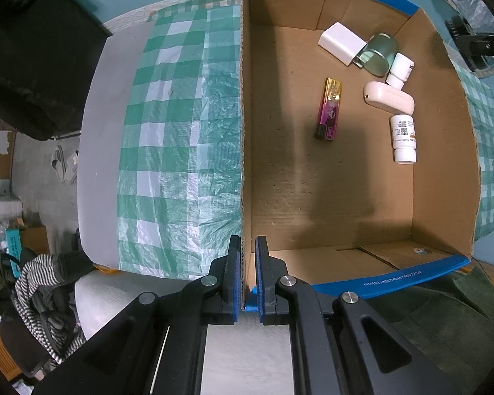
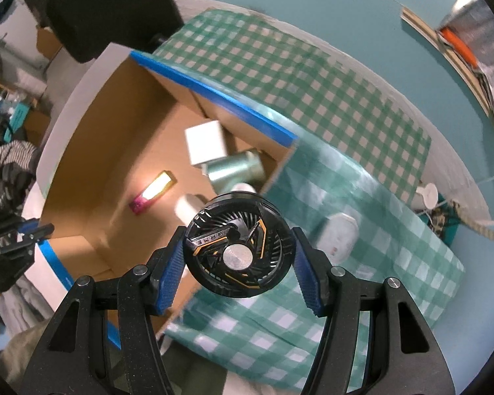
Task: Organize rigid objects
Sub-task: 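Carry the black fan with the right gripper over the box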
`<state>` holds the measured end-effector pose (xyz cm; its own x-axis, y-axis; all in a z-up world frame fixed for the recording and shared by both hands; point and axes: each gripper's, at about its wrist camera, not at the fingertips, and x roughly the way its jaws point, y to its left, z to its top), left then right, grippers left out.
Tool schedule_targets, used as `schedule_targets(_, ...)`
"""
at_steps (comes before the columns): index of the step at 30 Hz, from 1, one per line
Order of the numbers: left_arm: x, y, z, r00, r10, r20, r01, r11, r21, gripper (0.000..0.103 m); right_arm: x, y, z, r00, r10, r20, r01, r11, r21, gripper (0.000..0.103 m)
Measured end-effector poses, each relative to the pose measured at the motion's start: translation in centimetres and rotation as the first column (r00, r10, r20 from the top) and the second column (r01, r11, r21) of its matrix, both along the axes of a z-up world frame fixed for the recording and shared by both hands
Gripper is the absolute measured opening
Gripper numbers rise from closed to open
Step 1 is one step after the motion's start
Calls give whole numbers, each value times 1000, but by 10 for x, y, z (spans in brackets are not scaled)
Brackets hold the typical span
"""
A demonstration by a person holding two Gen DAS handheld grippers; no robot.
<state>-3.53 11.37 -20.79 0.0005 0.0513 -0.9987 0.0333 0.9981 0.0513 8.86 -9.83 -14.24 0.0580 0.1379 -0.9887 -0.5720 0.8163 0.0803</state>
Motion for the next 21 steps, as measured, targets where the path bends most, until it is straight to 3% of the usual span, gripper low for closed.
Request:
schedule_targets(14, -3, 0, -2, 1000, 4, -4, -4, 1000, -3, 8, -6, 47, -26, 997, 71, -4, -71, 997, -15, 62)
schedule_targets(21, -3, 0, -1, 1000, 1, 3, -1, 1000, -5, 8, -3, 50, -39, 999, 52, -15, -53, 998, -20, 62)
